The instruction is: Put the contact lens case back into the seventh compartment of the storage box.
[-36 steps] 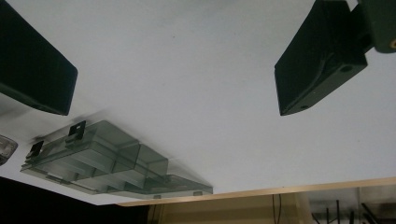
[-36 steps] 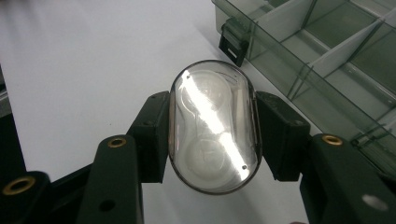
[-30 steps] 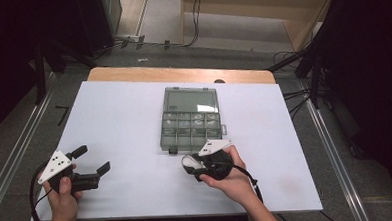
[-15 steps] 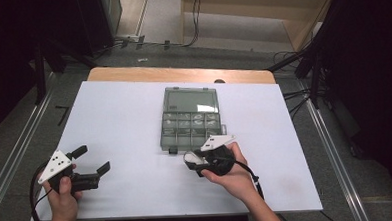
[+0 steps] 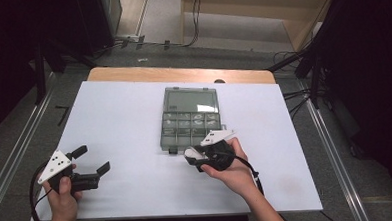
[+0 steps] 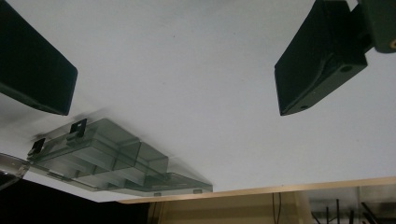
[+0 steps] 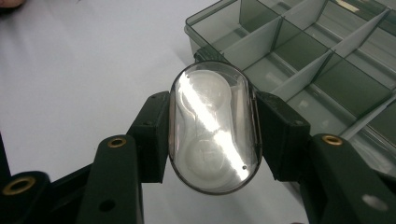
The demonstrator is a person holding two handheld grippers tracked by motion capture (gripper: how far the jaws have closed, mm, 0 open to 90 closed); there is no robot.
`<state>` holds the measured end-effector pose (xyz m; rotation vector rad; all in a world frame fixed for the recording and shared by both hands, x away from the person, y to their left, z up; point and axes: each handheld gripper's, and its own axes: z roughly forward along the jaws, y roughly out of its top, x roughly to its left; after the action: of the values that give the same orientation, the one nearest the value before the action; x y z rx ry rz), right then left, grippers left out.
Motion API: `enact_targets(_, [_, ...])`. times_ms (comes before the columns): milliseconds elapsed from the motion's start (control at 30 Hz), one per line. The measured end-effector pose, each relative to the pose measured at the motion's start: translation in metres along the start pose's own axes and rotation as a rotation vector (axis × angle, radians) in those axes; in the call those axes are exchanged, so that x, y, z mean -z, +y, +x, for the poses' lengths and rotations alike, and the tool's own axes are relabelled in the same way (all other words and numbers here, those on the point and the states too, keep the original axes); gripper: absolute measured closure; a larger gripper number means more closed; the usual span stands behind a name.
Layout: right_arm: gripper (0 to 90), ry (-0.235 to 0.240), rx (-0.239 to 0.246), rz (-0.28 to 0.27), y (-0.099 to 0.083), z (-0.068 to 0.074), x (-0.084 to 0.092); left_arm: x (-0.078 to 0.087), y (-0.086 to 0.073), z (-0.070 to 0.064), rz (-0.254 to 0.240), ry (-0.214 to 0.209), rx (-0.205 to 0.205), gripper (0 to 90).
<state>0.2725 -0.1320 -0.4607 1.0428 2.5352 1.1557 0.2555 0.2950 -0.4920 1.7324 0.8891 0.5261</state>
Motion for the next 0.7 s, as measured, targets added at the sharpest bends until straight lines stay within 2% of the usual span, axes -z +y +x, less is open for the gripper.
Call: enact_targets(700, [46.7, -0.017, -0.029, -0.018, 0.013, -0.012, 0.004, 0.000, 0.000, 0.000, -0.003, -0.001, 0.000, 0.0])
